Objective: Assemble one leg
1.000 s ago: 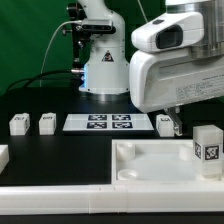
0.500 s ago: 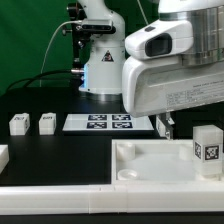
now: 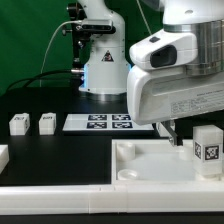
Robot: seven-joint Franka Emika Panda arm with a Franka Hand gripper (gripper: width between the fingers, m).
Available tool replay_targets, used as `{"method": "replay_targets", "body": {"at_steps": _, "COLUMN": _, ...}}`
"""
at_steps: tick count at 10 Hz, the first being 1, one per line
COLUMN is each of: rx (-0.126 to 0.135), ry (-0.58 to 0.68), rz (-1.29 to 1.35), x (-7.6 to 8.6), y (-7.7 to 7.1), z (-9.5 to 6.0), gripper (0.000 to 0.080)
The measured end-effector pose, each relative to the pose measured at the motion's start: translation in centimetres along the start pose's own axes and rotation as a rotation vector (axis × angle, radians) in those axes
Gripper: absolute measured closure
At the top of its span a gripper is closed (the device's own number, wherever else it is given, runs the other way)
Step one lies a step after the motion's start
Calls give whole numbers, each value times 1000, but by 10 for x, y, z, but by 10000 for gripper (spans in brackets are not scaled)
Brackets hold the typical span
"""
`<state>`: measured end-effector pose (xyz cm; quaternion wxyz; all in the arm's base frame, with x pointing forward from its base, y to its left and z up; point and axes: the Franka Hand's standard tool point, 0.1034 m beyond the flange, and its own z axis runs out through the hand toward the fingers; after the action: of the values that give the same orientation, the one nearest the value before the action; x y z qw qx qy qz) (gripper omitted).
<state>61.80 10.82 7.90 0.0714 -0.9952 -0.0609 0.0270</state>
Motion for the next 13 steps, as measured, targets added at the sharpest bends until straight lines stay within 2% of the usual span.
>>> {"method": "replay_targets", "body": {"at_steps": 1, "rx": 0, "ry": 0, "rz": -5, "x": 0, "y": 0, "z": 0, "gripper": 150}}
{"method": "replay_targets", "body": {"at_steps": 3, "rx": 0, "ry": -2, "rz": -24, "x": -1, "y": 2, "z": 2, "gripper": 408}}
{"method": "replay_targets", "body": {"at_steps": 4, "rx": 0, "ry": -2, "rz": -25, "x": -1, "y": 2, "z": 2, "gripper": 408}}
{"method": "replay_targets", "body": {"at_steps": 5, "rx": 0, "ry": -2, "rz": -25, "x": -1, "y": 2, "z": 2, "gripper": 508}}
{"method": "replay_targets", "body": {"at_steps": 8, "rx": 1, "ry": -1, "rz": 16, "x": -1, "y": 2, "z": 2, "gripper": 508}}
{"method": "replay_targets", "body": {"at_steps": 13, "rx": 5, "ry": -3, "rz": 462, "x": -1, "y": -3, "z": 3, "gripper": 506}}
